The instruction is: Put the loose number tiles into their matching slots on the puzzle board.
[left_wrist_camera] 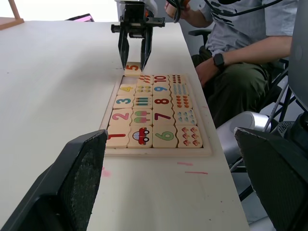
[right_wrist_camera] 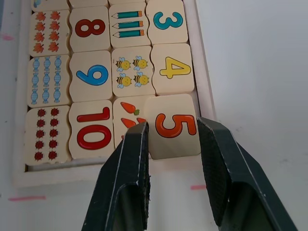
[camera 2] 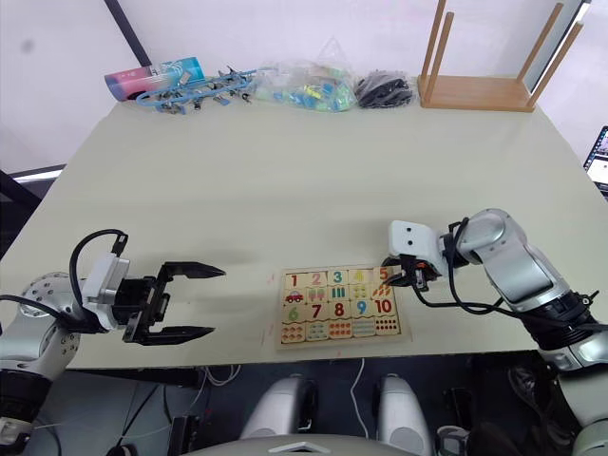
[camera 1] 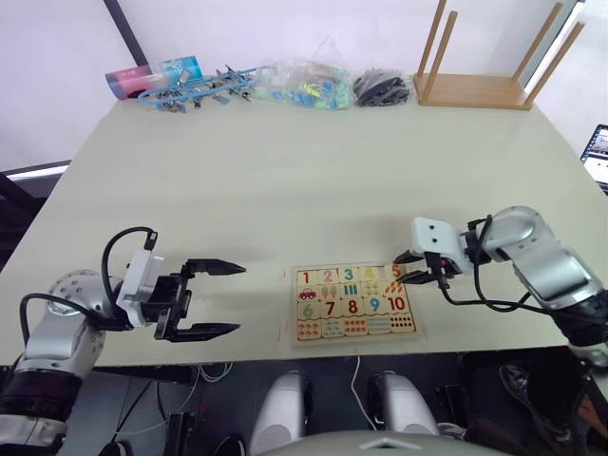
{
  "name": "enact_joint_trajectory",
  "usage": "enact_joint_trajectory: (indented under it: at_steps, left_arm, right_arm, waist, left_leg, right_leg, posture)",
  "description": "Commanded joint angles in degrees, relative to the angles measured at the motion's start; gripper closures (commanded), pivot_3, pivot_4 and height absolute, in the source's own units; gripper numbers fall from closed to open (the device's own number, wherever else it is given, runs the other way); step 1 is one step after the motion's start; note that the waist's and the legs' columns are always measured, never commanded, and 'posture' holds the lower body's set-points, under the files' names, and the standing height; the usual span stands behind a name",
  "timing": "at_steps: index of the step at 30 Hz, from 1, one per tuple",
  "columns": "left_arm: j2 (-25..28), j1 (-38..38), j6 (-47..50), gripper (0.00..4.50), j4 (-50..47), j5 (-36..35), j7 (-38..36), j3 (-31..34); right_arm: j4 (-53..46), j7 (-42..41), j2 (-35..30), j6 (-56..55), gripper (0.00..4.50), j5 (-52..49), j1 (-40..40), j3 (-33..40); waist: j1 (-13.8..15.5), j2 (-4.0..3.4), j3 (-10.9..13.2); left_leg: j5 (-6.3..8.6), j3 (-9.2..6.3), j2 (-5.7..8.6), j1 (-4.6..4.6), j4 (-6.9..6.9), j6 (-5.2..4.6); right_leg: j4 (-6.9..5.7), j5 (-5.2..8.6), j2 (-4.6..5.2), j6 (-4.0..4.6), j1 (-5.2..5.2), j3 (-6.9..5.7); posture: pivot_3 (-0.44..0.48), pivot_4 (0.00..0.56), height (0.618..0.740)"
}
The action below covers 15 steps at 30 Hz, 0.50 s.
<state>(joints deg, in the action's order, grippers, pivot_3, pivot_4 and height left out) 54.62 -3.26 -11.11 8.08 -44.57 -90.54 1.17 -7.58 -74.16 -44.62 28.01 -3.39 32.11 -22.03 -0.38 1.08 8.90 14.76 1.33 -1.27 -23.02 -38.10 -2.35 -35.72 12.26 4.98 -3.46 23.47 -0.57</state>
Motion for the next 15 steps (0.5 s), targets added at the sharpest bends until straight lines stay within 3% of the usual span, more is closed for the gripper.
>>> enact_joint_trajectory:
  at_steps: [1,15]
  left_arm:
    - [0.85,-0.14,-0.82,0.0,-0.4,-1.09,-1.96,0.24]
    - [0.21,0.33,-0.69,0.0,-0.67,-0.85,-1.96,0.77]
  right_arm:
    - [-1.91,0.65,-0.16,1.23,3.59,1.12,1.89,-0.32]
    - [-1.29,0.91,0.55,2.72,3.59,3.03,3.21,-2.59]
  waist:
    - [-0.01,0.0,0.0]
    - [-0.04,0.01,0.0]
  left_leg:
    - [0.0,0.0,0.0,0.0,0.0,0.0]
    - [0.0,-0.01,0.0,-0.01,0.01,0.0]
  right_leg:
    - [0.0,0.0,0.0,0.0,0.0,0.0]
    - [0.0,0.0,-0.02,0.0,0.0,-0.02]
  posture:
    - [0.0,0.15,0.74]
    - [0.0,0.15,0.74]
